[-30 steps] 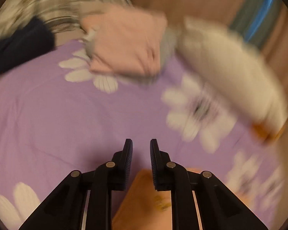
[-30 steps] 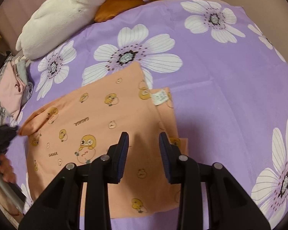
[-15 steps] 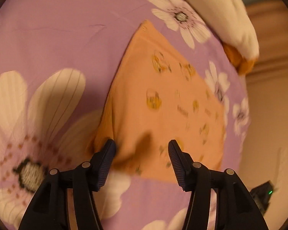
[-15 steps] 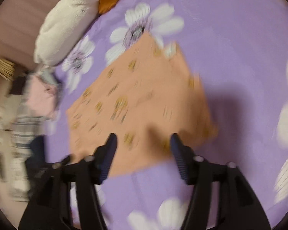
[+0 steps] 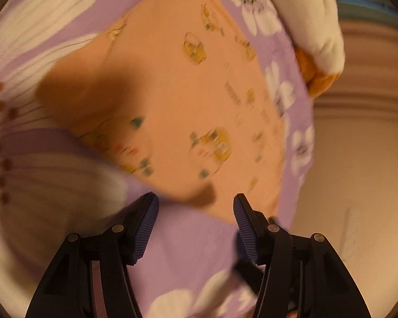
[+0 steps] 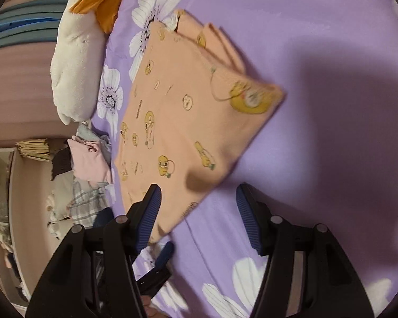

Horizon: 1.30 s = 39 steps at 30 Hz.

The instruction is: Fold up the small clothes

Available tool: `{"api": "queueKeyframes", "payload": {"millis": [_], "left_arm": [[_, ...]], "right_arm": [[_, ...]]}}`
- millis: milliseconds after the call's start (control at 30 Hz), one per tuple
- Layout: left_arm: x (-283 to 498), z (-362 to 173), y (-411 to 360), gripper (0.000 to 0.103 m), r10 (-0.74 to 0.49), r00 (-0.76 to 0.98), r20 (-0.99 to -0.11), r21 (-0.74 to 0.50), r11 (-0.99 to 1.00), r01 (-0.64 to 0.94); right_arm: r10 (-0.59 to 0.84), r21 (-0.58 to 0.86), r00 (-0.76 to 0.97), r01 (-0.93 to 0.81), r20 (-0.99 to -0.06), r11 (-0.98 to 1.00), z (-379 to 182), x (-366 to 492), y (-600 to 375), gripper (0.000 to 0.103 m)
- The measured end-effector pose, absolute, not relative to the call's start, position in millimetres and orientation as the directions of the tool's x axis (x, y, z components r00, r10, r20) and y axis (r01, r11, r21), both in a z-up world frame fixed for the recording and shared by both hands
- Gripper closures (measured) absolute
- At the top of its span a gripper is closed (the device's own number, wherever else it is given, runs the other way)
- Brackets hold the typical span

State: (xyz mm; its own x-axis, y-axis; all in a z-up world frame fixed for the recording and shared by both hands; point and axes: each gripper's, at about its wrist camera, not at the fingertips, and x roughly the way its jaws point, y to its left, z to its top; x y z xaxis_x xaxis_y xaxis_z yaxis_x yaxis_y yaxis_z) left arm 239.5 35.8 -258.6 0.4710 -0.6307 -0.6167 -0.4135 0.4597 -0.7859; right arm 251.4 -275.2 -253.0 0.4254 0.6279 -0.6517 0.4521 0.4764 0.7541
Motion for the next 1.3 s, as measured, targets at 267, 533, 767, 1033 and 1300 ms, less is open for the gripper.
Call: {"api": "queueKeyframes", "payload": {"millis": [267, 533, 767, 1033, 1300], "left_arm": [[269.9, -265.9, 57.7, 0.046, -0.599, 0.580, -0.552, -0.834, 0.412, -0.368], [269.5, -286.7, 94.5, 0.047, -0.621, 0.633, -0.463, -0.879, 0.229, -0.418], [297.2, -271.9, 48.9, 0.039, -0.639, 0.599, -0.482, -0.876, 0.370, -0.310], [296.6, -284.0, 38.4, 0.077, -0.584, 0.617, -0.528, -0.849, 0.346, -0.400], [296.7, -269.1, 27.9, 0.090, -0.430, 0.596, -0.678, -0.710, 0.592, -0.382]], "right_arm": [[0.617, 0.803, 0.517, 0.442, -0.593, 0.400, -253.3, 277.8, -278.8, 0.043], [0.579, 0.829, 0.595, 0.432, -0.557, 0.354, -259.0, 281.6, -299.8, 0.053], [0.512, 0.793, 0.614, 0.374, -0.600, 0.481, -251.1, 296.2, -279.6, 0.049], [0.433, 0.700, 0.602, 0.321, -0.671, 0.638, -250.5, 305.9, -260.0, 0.065], [0.353, 0.621, 0.617, 0.291, -0.703, 0.728, -251.3, 305.0, -259.1, 0.094]]}}
